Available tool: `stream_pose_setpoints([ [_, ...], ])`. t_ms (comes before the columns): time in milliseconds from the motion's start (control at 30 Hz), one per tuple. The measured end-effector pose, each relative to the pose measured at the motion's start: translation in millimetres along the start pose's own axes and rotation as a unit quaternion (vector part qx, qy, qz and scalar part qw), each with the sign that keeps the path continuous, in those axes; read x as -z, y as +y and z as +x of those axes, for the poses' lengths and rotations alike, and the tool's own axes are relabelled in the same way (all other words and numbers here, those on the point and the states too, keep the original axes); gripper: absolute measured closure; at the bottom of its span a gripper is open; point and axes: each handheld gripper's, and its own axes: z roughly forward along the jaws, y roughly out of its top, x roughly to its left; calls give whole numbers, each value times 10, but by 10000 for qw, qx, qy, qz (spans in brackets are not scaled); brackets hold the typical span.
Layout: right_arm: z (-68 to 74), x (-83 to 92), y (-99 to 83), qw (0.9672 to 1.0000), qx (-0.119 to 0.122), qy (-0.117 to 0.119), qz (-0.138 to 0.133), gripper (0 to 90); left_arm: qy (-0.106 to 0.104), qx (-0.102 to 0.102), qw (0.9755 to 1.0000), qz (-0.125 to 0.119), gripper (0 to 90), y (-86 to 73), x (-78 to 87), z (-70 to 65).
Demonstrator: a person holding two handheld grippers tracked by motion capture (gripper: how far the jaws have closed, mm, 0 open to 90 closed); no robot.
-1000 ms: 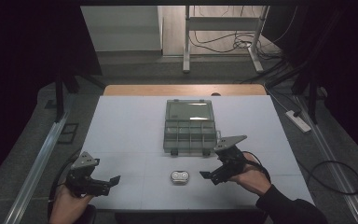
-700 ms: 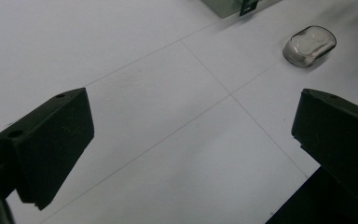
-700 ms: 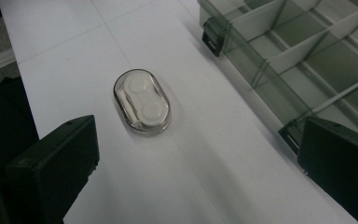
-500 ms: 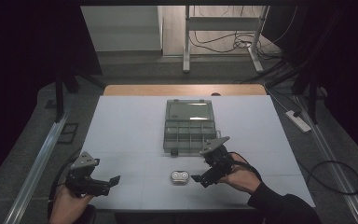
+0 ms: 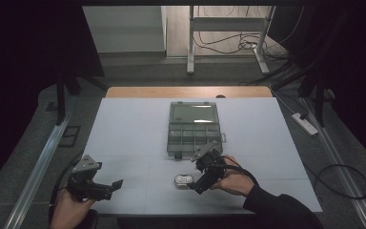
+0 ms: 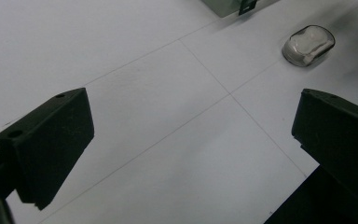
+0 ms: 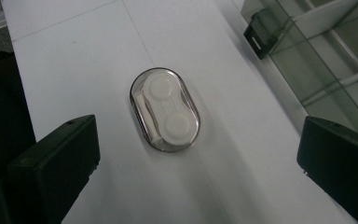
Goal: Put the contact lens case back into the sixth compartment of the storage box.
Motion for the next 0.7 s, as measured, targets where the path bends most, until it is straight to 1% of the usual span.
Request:
stream_pose_setpoints([
  [333, 67, -198, 72, 9995, 174, 67, 241, 0, -18, -9, 10000, -1, 0, 0, 0, 2],
  [467, 79, -277, 96, 9990, 218, 84, 369, 0, -21, -12, 10000, -2, 0, -1, 0, 1],
  [700, 117, -426, 113, 9976, 385, 67, 578, 0, -39, -11, 10000, -8, 0, -2, 2, 6],
])
